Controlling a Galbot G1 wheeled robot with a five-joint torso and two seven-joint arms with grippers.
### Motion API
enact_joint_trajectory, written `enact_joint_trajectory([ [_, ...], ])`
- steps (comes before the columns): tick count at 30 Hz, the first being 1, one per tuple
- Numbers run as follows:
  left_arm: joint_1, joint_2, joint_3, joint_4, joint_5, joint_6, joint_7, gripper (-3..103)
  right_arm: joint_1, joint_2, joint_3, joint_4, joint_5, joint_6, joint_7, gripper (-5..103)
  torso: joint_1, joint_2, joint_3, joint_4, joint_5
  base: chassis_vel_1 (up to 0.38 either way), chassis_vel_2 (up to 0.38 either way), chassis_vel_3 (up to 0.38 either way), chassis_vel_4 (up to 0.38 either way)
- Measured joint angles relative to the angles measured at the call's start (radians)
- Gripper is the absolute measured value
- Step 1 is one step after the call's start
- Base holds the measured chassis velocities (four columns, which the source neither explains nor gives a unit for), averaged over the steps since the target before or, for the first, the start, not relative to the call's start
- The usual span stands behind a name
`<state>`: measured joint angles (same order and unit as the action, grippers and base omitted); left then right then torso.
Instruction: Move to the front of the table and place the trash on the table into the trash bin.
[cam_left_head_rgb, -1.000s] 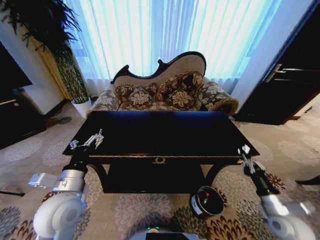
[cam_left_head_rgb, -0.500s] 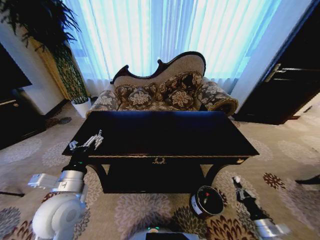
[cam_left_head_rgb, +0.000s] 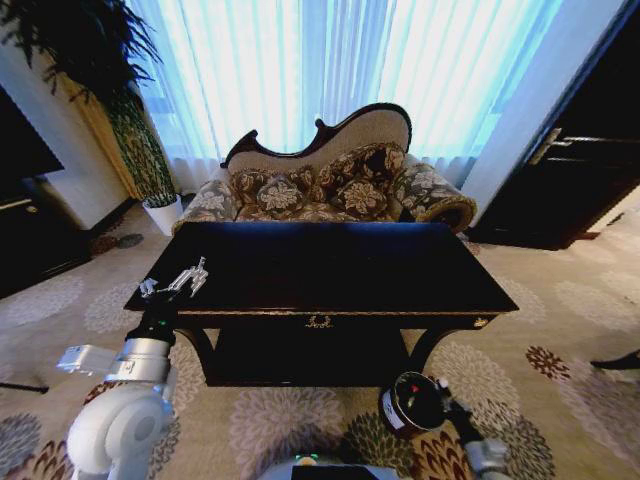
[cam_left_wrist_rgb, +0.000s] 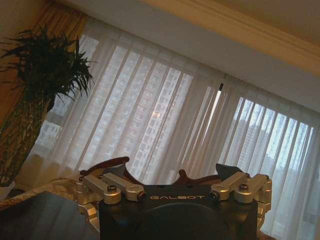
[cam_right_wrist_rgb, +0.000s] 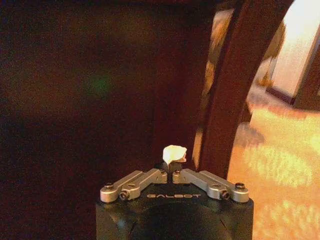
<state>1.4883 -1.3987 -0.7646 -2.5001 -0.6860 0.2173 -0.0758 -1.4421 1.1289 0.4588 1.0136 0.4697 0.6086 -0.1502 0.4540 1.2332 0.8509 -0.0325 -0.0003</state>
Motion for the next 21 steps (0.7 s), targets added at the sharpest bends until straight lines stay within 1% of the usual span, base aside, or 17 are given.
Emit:
enact_joint_trajectory([
  [4,0.004,-0.002,0.003,0.000,0.009,0.002,0.000,100,0.037,0.039,-0.041,-0.085,-0.027,0.003,0.013,0,0.000,0.000,0.000,0.0000,0.0002,0.000,0.000,0.000,0.000],
  [8,0.009,0.002,-0.002,0.000,0.012,0.001,0.000,100,0.080,0.050,-0.064,-0.180,-0.066,0.016,0.018,0,0.000,0.000,0.000,0.0000,-0.0002,0.000,0.000,0.000,0.000],
  [10,0.012,0.005,-0.008,0.000,0.012,0.001,0.000,100,0.116,0.055,-0.080,-0.243,-0.092,0.021,0.039,0,0.000,0.000,0.000,-0.0001,-0.0001,0.000,0.000,0.000,0.000],
  [12,0.015,0.005,-0.013,0.000,0.011,0.001,0.000,100,0.142,0.062,-0.098,-0.276,-0.100,0.015,0.072,0,0.000,0.000,0.000,-0.0001,0.0001,0.000,0.000,0.000,0.000],
  [13,0.015,0.005,-0.013,0.000,0.011,0.001,0.000,100,0.142,0.062,-0.098,-0.276,-0.100,0.015,0.072,0,0.000,0.000,0.000,-0.0001,0.0001,0.000,0.000,0.000,0.000],
  [15,0.015,0.002,-0.016,0.000,0.011,-0.001,0.000,100,0.177,0.065,-0.119,-0.302,-0.100,0.008,0.115,0,0.000,0.000,0.000,-0.0002,0.0000,0.000,0.000,0.000,0.000],
  [17,0.014,-0.005,-0.017,0.000,0.012,-0.002,0.000,100,0.226,0.067,-0.141,-0.335,-0.099,0.003,0.177,0,0.000,0.000,0.000,-0.0001,-0.0001,0.000,0.000,0.000,0.000],
  [18,0.014,-0.005,-0.017,0.000,0.012,-0.002,0.000,100,0.226,0.067,-0.141,-0.335,-0.099,0.003,0.177,0,0.000,0.000,0.000,-0.0001,-0.0001,0.000,0.000,0.000,0.000],
  [20,0.011,-0.012,-0.015,0.005,0.018,-0.003,0.000,100,0.275,0.072,-0.162,-0.361,-0.097,-0.016,0.239,0,0.000,0.000,0.000,0.0004,0.0000,0.000,0.000,0.000,0.000],
  [21,0.010,-0.014,-0.014,0.007,0.021,-0.003,-0.001,100,0.295,0.073,-0.174,-0.378,-0.097,-0.025,0.266,0,0.000,0.000,0.000,0.0003,0.0003,0.000,0.000,0.000,0.000],
])
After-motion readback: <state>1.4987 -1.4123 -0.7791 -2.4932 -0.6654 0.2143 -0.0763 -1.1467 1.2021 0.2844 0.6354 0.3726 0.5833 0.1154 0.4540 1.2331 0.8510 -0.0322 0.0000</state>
